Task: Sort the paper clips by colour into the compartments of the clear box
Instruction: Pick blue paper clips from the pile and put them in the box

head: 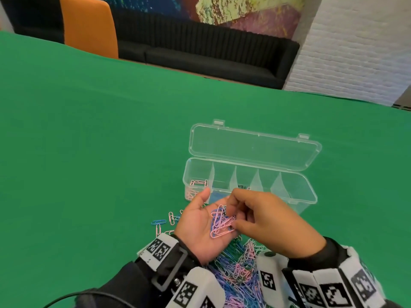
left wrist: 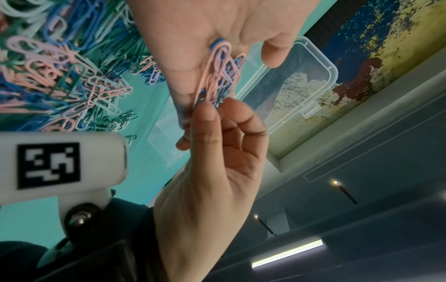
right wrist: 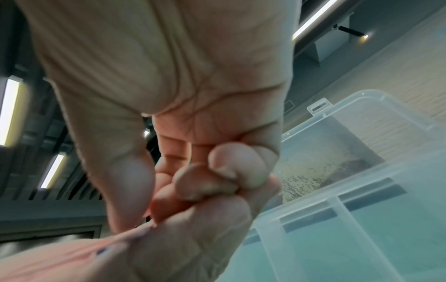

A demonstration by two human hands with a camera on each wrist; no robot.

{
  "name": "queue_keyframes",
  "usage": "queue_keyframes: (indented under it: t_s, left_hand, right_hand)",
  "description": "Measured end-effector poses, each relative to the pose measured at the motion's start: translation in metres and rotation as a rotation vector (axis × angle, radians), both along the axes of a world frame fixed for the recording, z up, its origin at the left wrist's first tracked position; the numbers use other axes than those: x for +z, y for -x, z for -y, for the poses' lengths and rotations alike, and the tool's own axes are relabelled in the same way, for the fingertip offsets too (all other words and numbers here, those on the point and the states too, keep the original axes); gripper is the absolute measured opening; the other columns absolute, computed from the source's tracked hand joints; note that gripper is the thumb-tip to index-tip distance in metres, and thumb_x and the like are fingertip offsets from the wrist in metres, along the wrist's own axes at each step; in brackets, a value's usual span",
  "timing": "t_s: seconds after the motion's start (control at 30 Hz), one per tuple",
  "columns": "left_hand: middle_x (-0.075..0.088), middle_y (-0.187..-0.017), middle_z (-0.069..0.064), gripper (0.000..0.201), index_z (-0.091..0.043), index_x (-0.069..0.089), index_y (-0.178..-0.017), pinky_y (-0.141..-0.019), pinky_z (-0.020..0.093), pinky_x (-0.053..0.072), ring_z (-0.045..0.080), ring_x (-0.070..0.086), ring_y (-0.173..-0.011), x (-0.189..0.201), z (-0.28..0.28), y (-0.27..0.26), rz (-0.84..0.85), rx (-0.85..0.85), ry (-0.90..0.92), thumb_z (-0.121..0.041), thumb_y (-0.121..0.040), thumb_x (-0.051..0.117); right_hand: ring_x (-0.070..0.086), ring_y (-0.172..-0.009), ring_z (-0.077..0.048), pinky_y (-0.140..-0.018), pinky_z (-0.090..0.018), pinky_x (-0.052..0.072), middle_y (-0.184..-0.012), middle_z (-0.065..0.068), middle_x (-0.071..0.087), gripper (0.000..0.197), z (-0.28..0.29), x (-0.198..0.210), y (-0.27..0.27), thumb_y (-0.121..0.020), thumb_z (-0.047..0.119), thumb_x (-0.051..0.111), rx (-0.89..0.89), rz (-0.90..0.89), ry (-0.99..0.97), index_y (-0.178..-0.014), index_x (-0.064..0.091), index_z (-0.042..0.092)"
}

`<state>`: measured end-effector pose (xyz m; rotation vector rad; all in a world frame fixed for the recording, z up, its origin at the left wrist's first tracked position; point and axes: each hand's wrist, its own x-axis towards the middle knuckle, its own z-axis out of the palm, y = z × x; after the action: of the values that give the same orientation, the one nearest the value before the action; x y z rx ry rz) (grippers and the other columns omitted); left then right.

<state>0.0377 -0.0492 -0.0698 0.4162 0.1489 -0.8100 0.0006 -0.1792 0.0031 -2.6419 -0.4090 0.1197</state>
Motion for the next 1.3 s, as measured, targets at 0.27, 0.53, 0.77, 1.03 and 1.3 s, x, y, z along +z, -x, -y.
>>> queue_keyframes:
  t_s: [0.27, 0.53, 0.77, 1.03, 1.3]
  left_hand:
    - [0.066, -0.078, 0.027, 0.072, 0.015, 0.067, -0.09, -0.064, 0.038, 0.057, 0.034, 0.067, -0.068, -0.007, -0.002, 0.001, 0.01, 0.003, 0.046, -0.045, -0.096, 0.027]
    - [0.065, -0.076, 0.02, 0.065, 0.008, 0.07, -0.085, -0.066, 0.03, 0.054, 0.028, 0.066, -0.066, -0.006, 0.001, 0.001, -0.004, 0.002, 0.092, -0.045, -0.088, 0.032]
    - [0.066, -0.086, 0.028, 0.061, 0.015, 0.065, -0.098, -0.066, 0.045, 0.056, 0.037, 0.068, -0.073, 0.001, 0.0, 0.002, -0.064, 0.004, 0.174, -0.038, -0.085, 0.038]
    - [0.067, -0.091, 0.028, 0.055, 0.013, 0.068, -0.084, -0.063, 0.042, 0.057, 0.034, 0.068, -0.07, 0.007, 0.003, 0.009, -0.049, -0.015, 0.152, -0.034, -0.083, 0.04]
    - [0.064, -0.105, 0.031, 0.065, 0.015, 0.068, -0.094, -0.068, 0.05, 0.057, 0.037, 0.069, -0.083, 0.008, 0.004, 0.009, -0.077, -0.006, 0.15, -0.044, -0.081, 0.043]
  right_hand:
    - [0.04, -0.068, -0.001, -0.067, -0.019, 0.035, -0.081, 0.012, 0.045, 0.016, -0.004, -0.002, 0.001, -0.077, 0.021, 0.061, 0.099, 0.034, 0.129, -0.08, 0.048, 0.03]
    - [0.042, -0.072, -0.007, -0.069, -0.023, 0.037, -0.083, 0.008, 0.047, 0.017, -0.003, 0.0, 0.001, -0.078, 0.018, 0.057, 0.139, 0.032, 0.142, -0.076, 0.044, 0.029]
    - [0.043, -0.064, -0.003, -0.06, -0.014, 0.035, -0.072, 0.011, 0.048, 0.022, -0.002, 0.003, 0.001, -0.077, 0.015, 0.058, 0.138, 0.028, 0.066, -0.071, 0.044, 0.03]
    - [0.058, -0.066, -0.005, -0.062, -0.018, 0.042, -0.063, 0.011, 0.054, 0.03, 0.004, 0.009, 0.001, -0.078, 0.009, 0.058, 0.029, 0.058, -0.084, -0.068, 0.047, 0.035]
    - [0.057, -0.068, -0.014, -0.064, -0.023, 0.047, -0.072, 0.007, 0.06, 0.033, 0.005, 0.015, 0.003, -0.078, 0.004, 0.058, -0.007, 0.127, -0.181, -0.07, 0.05, 0.035]
